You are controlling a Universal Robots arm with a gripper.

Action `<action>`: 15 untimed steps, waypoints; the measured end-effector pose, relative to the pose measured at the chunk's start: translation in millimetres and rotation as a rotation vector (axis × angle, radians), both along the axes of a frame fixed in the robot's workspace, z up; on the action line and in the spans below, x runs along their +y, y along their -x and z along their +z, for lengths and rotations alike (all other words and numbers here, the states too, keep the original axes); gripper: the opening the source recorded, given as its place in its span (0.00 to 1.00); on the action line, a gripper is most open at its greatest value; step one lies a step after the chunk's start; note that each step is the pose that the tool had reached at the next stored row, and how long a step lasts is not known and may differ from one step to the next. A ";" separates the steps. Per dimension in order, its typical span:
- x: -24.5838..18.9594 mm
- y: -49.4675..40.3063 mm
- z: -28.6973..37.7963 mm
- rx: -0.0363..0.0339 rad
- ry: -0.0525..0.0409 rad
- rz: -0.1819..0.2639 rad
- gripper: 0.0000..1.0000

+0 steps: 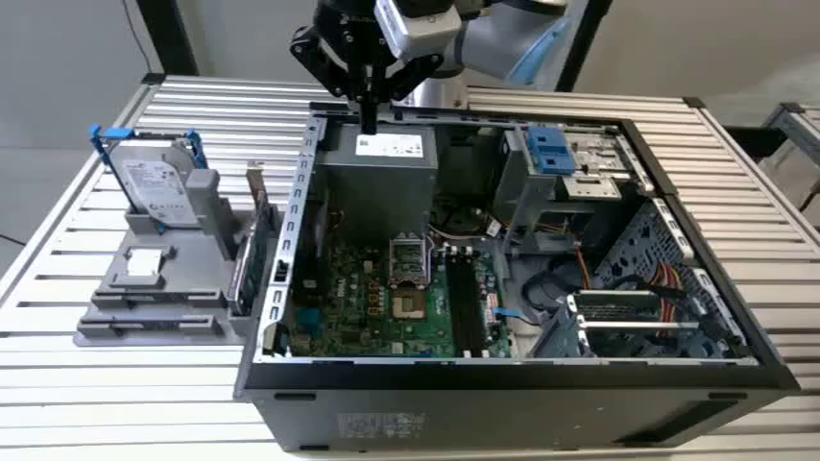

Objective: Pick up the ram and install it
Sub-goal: 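Reach for the ram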

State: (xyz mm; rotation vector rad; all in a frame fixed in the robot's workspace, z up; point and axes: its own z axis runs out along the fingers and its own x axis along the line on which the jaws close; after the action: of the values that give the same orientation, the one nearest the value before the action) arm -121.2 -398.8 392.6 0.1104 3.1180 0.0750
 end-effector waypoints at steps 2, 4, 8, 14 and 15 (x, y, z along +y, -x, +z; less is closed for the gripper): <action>0.0 0.0 0.0 0.0000 0.0000 0.000 0.00; 0.0 0.0 0.0 0.0000 0.0000 0.000 0.00; 0.0 0.0 0.0 0.0000 0.0000 0.000 0.00; 0.0 1.5 0.0 0.0001 0.0000 0.000 0.00; 0.0 2.0 0.0 0.0000 0.0001 0.000 0.00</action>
State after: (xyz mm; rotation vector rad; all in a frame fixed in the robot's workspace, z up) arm -123.2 -398.8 392.7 0.1104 3.1181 0.0749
